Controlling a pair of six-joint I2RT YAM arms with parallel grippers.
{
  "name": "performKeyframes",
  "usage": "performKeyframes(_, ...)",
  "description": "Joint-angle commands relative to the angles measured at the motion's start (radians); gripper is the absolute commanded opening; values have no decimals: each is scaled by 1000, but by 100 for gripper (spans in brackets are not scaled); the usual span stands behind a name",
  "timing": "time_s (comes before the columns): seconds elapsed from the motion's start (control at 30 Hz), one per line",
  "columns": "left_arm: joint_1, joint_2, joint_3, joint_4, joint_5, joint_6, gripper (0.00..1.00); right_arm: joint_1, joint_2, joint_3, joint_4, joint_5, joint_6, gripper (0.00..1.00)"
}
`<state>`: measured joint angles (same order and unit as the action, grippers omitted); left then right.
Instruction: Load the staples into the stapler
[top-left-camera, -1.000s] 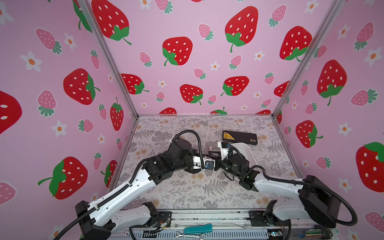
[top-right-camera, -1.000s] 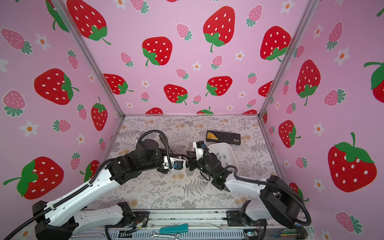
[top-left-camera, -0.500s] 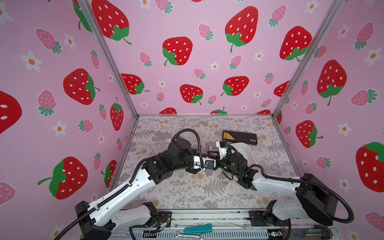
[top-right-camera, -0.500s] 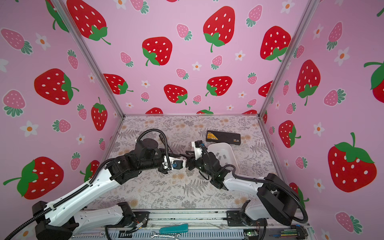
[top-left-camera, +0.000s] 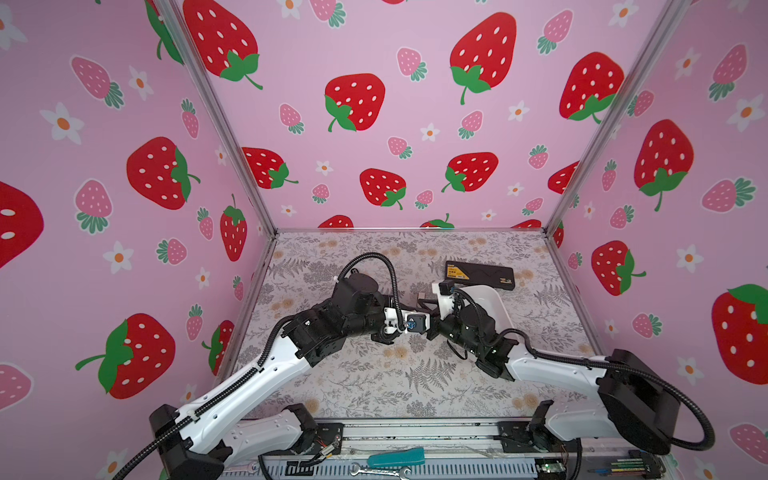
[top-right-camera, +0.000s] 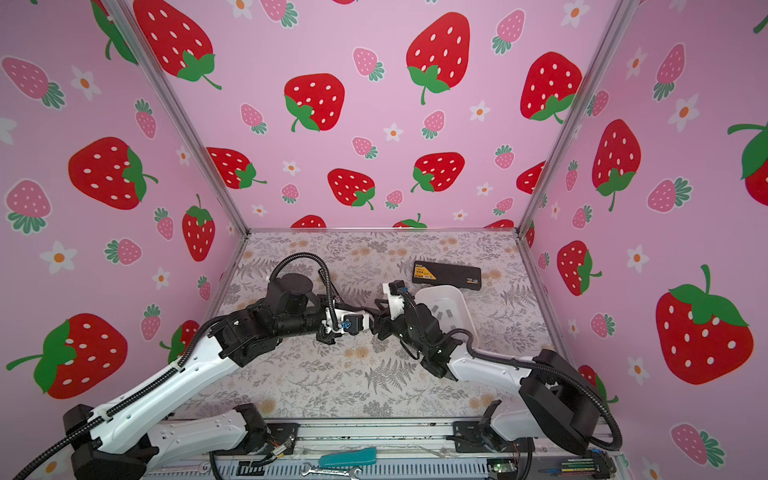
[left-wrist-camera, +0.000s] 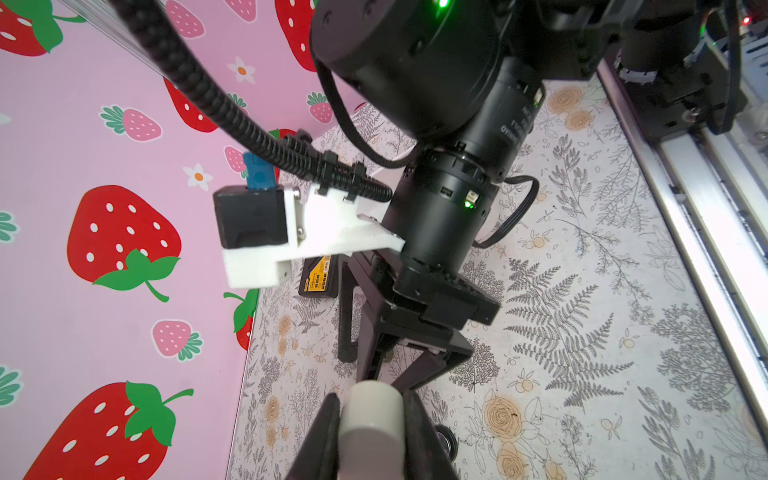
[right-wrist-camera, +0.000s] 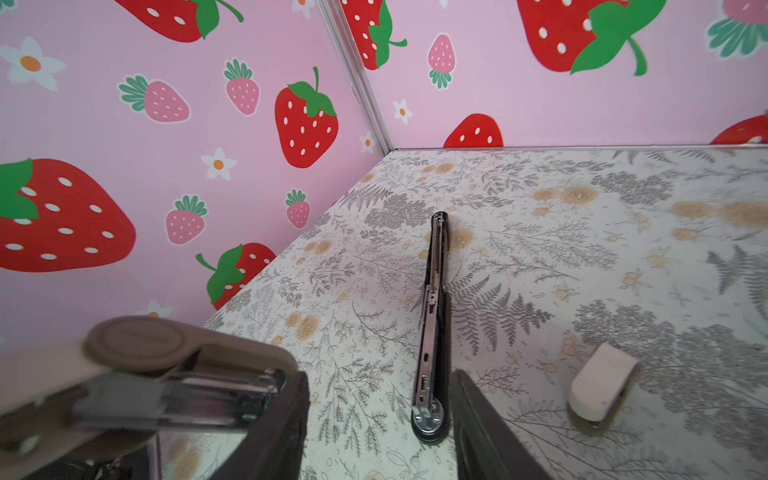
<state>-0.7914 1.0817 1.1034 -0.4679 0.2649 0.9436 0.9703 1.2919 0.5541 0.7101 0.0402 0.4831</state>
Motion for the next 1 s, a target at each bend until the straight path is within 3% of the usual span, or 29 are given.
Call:
performKeyframes(0.0,4,-9,36,29,42,-6,0,-4,-97,-58,-16,134,-145,64)
performKeyframes(0.2,4,1,53,-18,87,20,0,4,-239,-198,69,-56,-400,72)
performKeyframes(0.37,3,0,55,-33,168,29,0,54,-269,-236,82,-189,-511,79)
performKeyframes(0.5,-2,5,56,-68,241,67,0,98,-269,-247,138,-192,-528,81)
performKeyframes(0.97,-38,31,78,-171,322,144,0,199,-197,-194,181,-103,-540,75)
